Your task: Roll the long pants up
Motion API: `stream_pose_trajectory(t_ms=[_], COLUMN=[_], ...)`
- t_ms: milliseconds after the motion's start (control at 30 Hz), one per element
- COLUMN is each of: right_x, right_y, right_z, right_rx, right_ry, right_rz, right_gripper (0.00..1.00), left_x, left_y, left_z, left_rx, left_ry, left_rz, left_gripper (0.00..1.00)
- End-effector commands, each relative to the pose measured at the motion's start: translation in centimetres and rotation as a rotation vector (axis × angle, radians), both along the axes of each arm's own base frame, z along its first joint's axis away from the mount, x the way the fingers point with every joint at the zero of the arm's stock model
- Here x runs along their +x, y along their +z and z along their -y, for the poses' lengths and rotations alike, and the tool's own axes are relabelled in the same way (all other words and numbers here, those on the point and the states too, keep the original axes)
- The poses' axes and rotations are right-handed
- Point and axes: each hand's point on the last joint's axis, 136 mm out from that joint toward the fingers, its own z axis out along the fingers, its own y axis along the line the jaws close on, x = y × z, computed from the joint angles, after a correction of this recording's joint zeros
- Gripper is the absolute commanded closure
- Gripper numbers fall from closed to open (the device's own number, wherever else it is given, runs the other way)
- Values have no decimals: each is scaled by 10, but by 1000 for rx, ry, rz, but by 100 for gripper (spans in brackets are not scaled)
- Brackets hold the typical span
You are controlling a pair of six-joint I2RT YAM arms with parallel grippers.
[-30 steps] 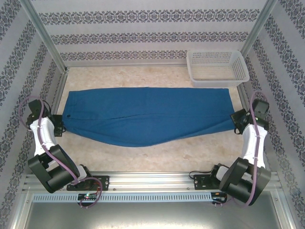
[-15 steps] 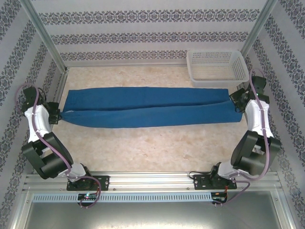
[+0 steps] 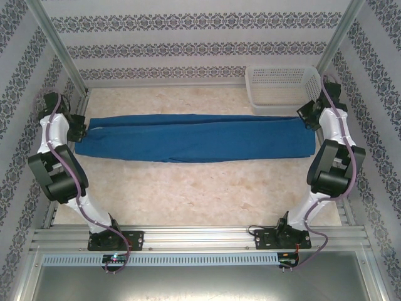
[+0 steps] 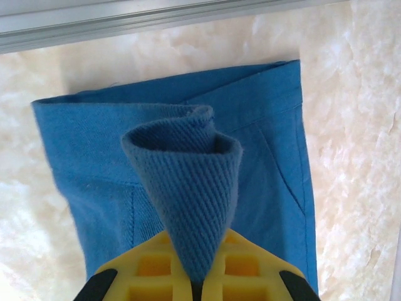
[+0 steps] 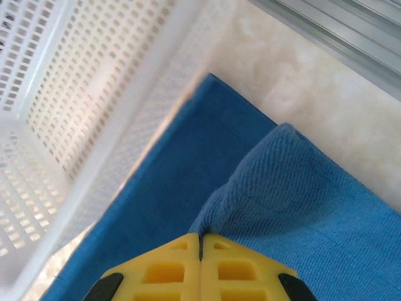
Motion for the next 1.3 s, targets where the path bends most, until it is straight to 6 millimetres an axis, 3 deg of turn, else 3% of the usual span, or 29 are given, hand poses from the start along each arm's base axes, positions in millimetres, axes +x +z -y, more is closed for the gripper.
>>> stream_pose_trajectory(t_ms=[0,200,400,533,667,833,1000,1267], right_x=[21,42,48,46,41,27,2,-42], right_y=[12,1,-12,-2,22,57,86,92], right_z=[19,19,20,19,19,16,12,30], right_rx=[-82,-91,-97,-121,-147,-173,-203,-191], right_ry=[-18,6,19,31,43,46,42,-4], right_rz=[25,0,-30,-21,8,54,91,99], right_gripper=[100,100,100,100,100,100,100,100], left_x=[12,24,33,38,41,38,20,-19], left_y=[2,-12,-17,-10,6,30,47,65], left_z=[-19,-20,-24,-25,-24,-18,-11,-8], left_rx=[56,50,50,54,61,63,91,160], left_ry=[58,48,31,25,20,7,-2,10], left_rz=[2,-39,-59,-41,-4,41,57,28], left_gripper=[100,100,100,100,100,100,100,100])
